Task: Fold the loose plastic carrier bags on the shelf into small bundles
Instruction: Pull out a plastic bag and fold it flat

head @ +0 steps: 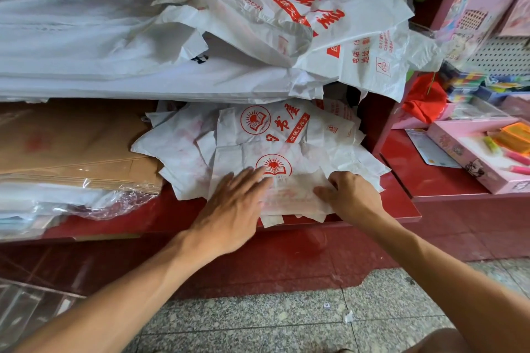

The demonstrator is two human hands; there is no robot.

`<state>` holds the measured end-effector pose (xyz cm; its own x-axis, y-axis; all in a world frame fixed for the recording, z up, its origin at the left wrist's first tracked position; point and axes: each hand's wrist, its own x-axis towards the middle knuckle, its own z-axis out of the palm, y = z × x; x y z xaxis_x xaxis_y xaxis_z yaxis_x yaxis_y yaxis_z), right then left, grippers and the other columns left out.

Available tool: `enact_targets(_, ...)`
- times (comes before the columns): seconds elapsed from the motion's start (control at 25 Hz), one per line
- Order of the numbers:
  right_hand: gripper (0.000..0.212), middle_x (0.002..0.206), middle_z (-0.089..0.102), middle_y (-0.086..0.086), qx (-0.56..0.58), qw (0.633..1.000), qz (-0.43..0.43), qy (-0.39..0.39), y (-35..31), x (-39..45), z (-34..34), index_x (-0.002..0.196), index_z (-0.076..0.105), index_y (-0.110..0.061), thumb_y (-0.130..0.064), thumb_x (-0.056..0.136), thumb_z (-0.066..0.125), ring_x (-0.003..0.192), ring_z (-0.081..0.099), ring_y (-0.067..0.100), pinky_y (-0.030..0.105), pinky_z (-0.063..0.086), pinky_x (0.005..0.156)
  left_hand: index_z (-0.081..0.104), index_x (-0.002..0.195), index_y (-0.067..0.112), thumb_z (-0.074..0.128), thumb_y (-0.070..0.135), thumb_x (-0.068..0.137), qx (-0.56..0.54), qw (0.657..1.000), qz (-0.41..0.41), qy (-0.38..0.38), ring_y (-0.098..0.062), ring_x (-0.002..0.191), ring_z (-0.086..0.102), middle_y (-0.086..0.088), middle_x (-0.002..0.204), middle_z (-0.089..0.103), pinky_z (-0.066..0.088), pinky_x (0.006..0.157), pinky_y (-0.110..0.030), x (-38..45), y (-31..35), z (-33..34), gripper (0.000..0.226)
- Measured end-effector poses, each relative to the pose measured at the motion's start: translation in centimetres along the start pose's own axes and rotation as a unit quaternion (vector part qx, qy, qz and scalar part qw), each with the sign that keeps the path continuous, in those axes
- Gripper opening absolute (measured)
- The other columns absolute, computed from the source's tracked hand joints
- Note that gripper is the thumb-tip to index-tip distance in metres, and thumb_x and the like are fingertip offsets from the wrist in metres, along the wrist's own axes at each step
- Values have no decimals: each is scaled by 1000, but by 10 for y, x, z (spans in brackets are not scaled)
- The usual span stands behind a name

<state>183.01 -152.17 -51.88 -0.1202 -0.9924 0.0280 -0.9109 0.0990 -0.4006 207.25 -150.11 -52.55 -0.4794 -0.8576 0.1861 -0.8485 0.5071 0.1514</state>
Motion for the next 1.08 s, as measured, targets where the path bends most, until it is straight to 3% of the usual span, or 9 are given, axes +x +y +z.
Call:
enact_targets(0.08, 26, 82, 60, 0, -35, 999, 20, 28, -2, -2, -5, 85, 55, -14, -39, 91, 61, 74, 59, 23, 29, 37, 57, -2, 155, 26, 19, 32, 106, -52, 994, -28, -94, -12, 148, -15, 8, 159, -18, -11, 118, -32, 2, 8, 13, 54)
enact_targets(0.2, 29, 109, 58, 4, -142, 966, -140, 164, -13, -10, 0, 117, 55, -14, -29, 93, 56, 96, 57, 27, 35, 45, 73, 4, 157, 27, 14, 39, 105, -29, 994, -33, -97, -10, 150, -10, 10, 163, -9, -8, 118, -32, 4, 0, 23, 55)
enact_targets(0.28, 46, 135, 53, 7, -96, 958, -259, 80, -33, -20, 14, 136, 49, -13, -37, 97, 38, 121, 50, 29, 40, 44, 96, 4, 157, 28, 3, 48, 97, -10, 995, -27, -92, -11, 150, -7, 9, 164, -6, -3, 120, -35, 5, -2, 24, 63)
enact_targets(0.36, 64, 160, 25, 4, -77, 956, -275, -67, -49, -29, 34, 153, 25, -14, -45, 99, 15, 147, 21, 25, 41, 21, 119, -1, 156, 30, 2, 50, 95, -16, 994, -32, -101, -8, 149, -11, 12, 163, -9, -6, 119, -35, 4, -2, 26, 64)
enact_targets(0.48, 60, 164, -5, -3, -95, 961, -227, -124, -36, -25, 38, 157, -1, -21, -47, 105, 14, 150, -9, 16, 34, -7, 121, -10, 155, 33, 7, 48, 101, -12, 990, -54, -130, -5, 145, -22, 15, 160, -19, -15, 118, -33, 4, -7, 23, 58)
enact_targets(0.64, 72, 158, -22, -13, -122, 963, -172, -167, 6, -12, 12, 153, -12, -31, -66, 96, 14, 144, -24, 7, 30, -15, 117, -17, 152, 32, 13, 57, 100, -23, 986, -63, -155, -9, 142, -31, 14, 156, -28, -21, 113, -32, 2, -13, 17, 65)
enact_targets(0.84, 102, 161, -5, -15, -121, 958, -198, -169, 20, -7, -5, 156, 2, -31, -86, 74, 26, 149, -5, 5, 32, -1, 118, 0, 157, 24, 29, 73, 89, -21, 988, -52, -144, -13, 150, -6, 8, 163, -7, -2, 121, -34, 7, -15, 5, 88)
enact_targets(0.96, 92, 161, 21, -6, -98, 962, -223, -121, 15, -4, -7, 153, 25, -23, -64, 71, 29, 148, 18, 11, 36, 16, 119, 19, 156, 22, 35, 57, 83, -42, 995, -40, -85, -11, 147, 22, 5, 161, 23, 19, 120, -36, 13, -17, -5, 82)
enact_targets(1.08, 63, 149, 46, -1, -56, 968, -233, -80, 16, 2, -4, 142, 47, -17, -34, 82, 43, 137, 41, 18, 41, 34, 112, 27, 153, 23, 44, 25, 95, -103, 991, -47, -75, -11, 144, 29, 5, 157, 31, 22, 119, -35, 16, -18, -14, 61)
